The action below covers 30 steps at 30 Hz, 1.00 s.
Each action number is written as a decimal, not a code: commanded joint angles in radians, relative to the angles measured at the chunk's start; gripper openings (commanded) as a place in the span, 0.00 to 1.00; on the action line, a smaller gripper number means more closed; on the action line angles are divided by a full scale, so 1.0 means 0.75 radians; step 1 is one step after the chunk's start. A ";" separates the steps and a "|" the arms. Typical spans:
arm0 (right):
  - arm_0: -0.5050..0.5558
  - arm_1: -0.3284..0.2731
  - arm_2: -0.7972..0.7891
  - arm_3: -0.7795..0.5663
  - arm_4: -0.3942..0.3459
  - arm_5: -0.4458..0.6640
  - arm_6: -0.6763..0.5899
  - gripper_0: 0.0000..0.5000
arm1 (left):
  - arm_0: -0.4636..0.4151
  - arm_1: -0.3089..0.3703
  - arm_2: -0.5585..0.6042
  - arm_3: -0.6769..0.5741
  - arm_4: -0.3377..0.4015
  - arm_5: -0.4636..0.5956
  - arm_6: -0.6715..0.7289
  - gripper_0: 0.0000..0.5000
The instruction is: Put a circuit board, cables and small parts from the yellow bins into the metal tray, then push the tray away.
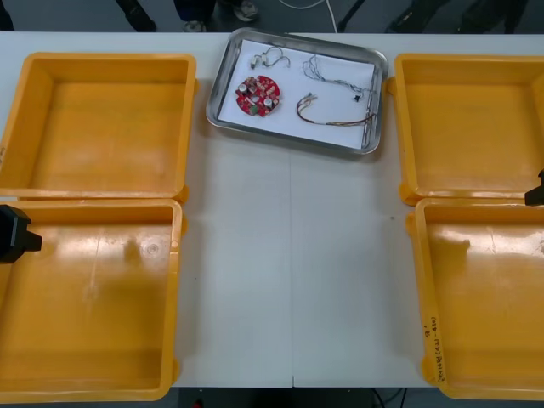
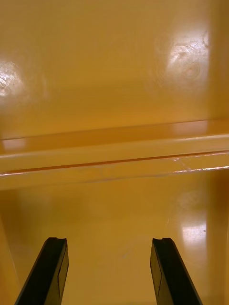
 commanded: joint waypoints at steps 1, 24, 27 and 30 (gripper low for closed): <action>0.044 -0.043 0.015 -0.010 -0.002 -0.044 0.043 1.00 | 0.026 0.054 0.040 -0.036 0.009 0.007 -0.109 1.00; 0.083 -0.033 0.027 -0.010 -0.059 -0.012 0.033 1.00 | 0.026 0.054 0.040 -0.036 0.009 0.007 -0.109 1.00; 0.083 -0.033 0.027 -0.010 -0.059 -0.012 0.033 1.00 | 0.026 0.054 0.040 -0.036 0.009 0.007 -0.109 1.00; 0.083 -0.033 0.027 -0.010 -0.059 -0.012 0.033 1.00 | 0.026 0.054 0.040 -0.036 0.009 0.007 -0.109 1.00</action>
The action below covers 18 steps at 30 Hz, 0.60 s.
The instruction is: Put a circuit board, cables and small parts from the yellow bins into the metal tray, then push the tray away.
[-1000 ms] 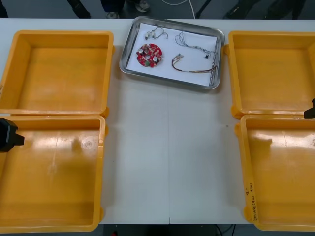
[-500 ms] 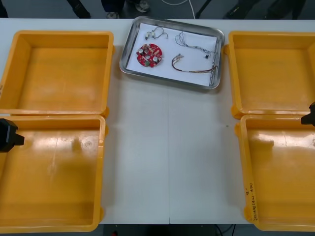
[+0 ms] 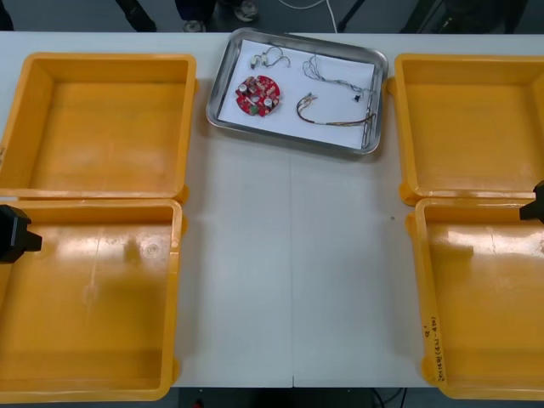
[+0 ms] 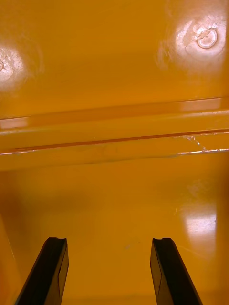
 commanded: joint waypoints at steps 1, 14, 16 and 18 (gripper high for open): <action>0.016 -0.033 0.017 -0.010 -0.013 0.010 0.033 1.00 | 0.026 0.054 0.040 -0.036 0.009 0.007 -0.109 1.00; 0.016 -0.033 0.017 -0.010 -0.013 0.010 0.033 1.00 | 0.026 0.054 0.040 -0.036 0.009 0.007 -0.109 1.00; 0.016 -0.033 0.017 -0.010 -0.013 0.010 0.033 1.00 | 0.026 0.054 0.040 -0.036 0.009 0.007 -0.109 1.00; 0.016 -0.033 0.017 -0.010 -0.013 0.010 0.033 1.00 | 0.026 0.054 0.040 -0.036 0.009 0.007 -0.109 1.00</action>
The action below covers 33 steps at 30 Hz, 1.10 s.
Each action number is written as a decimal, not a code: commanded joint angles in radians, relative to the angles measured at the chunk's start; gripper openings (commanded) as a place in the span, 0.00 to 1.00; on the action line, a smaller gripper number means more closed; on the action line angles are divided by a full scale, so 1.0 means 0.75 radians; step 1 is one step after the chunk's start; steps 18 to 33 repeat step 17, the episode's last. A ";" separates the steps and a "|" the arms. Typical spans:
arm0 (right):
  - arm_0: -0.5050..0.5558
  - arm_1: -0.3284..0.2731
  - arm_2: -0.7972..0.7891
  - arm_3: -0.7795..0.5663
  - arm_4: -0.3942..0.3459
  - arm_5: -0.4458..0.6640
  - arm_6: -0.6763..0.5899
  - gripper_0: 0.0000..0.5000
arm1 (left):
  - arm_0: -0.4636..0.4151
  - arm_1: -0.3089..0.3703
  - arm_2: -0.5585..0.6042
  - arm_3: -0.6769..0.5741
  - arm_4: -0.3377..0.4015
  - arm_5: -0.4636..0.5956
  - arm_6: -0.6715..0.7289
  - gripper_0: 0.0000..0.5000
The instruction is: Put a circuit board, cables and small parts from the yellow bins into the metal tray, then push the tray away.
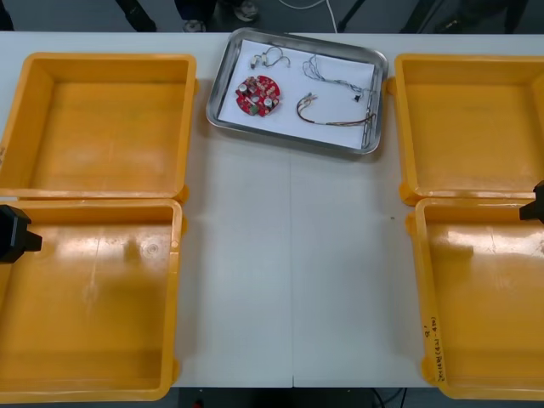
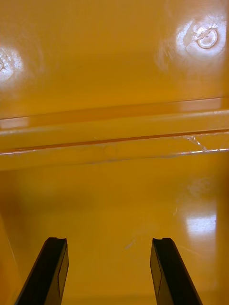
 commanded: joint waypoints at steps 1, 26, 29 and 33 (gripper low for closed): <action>0.016 -0.033 0.017 -0.010 -0.012 0.010 0.033 1.00 | 0.026 0.054 0.040 -0.036 0.009 0.007 -0.109 1.00; 0.016 -0.033 0.017 -0.010 -0.012 0.010 0.033 1.00 | 0.026 0.054 0.040 -0.036 0.009 0.007 -0.109 1.00; 0.016 -0.033 0.017 -0.010 -0.012 0.010 0.033 1.00 | 0.026 0.054 0.040 -0.036 0.009 0.007 -0.109 1.00; 0.016 -0.033 0.017 -0.010 -0.012 0.010 0.033 1.00 | 0.026 0.054 0.040 -0.036 0.009 0.007 -0.109 1.00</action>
